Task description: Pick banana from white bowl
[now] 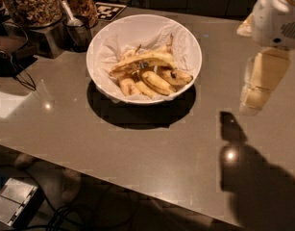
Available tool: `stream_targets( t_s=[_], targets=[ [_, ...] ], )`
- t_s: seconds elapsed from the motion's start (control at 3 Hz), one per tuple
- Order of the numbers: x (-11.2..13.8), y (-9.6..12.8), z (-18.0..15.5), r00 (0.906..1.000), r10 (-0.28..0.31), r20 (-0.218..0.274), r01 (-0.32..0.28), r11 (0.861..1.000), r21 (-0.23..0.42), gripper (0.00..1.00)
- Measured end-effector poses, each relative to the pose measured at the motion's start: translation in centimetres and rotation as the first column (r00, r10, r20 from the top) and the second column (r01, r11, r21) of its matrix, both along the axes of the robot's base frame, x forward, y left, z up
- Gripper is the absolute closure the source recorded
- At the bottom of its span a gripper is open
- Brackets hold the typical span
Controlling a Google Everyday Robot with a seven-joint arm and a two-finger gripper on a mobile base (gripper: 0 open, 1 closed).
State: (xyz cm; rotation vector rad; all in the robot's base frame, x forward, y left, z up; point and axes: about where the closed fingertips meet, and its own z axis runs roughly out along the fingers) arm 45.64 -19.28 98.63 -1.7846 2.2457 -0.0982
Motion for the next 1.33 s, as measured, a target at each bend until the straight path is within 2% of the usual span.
stream_targets(
  t_s=[0.33, 1.0, 1.33],
  targets=[
    [3.0, 3.8, 0.3, 0.9977, 0.064, -0.022, -0.065, 0.996, -0.059, 0.0],
    [4.5, 5.8, 0.9, 0.9951, 0.09, 0.04, -0.088, 0.995, -0.052, 0.0],
    [6.5, 8.8, 1.4, 0.9904, 0.127, 0.055, -0.122, 0.989, -0.079, 0.0]
  ],
)
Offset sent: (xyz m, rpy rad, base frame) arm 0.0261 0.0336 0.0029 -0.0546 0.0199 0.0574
